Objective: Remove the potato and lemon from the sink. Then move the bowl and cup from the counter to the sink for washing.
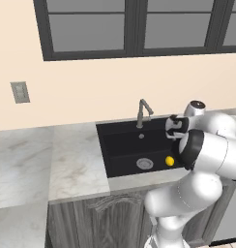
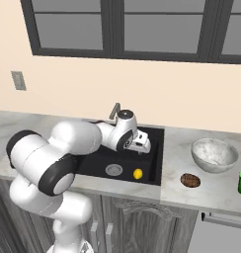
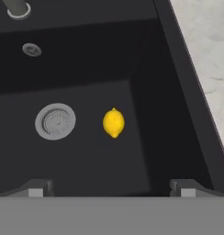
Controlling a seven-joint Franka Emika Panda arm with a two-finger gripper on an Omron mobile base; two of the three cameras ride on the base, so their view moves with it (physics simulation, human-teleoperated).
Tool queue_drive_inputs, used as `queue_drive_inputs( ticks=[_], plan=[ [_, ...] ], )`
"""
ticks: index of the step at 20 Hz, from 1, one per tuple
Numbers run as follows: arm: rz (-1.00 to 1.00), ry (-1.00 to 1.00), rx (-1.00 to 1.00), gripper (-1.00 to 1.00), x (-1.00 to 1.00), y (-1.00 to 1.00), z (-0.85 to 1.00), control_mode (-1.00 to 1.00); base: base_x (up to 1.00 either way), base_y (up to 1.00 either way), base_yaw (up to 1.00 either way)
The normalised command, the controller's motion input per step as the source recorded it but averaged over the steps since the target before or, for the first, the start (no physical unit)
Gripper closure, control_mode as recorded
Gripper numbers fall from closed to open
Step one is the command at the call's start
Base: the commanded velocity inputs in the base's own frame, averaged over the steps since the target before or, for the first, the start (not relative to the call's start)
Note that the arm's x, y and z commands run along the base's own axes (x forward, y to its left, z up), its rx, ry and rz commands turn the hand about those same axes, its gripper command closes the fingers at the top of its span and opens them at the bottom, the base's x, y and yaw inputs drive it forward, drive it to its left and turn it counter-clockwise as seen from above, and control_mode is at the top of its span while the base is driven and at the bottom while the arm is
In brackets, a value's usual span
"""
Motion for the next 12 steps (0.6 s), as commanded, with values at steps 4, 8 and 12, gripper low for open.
queue_drive_inputs(
  ticks=[4, 8, 12],
  plan=[
    [0.00, 0.00, 0.00, -1.00, 0.09, 0.00, -0.13, -1.00, 0.00, 0.00, 0.00],
    [0.00, 0.00, 0.00, -1.00, 0.13, 0.00, -0.11, -1.00, 0.00, 0.00, 0.00],
    [0.00, 0.00, -0.01, -1.00, 0.13, 0.00, -0.09, -1.00, 0.00, 0.00, 0.00]
  ],
)
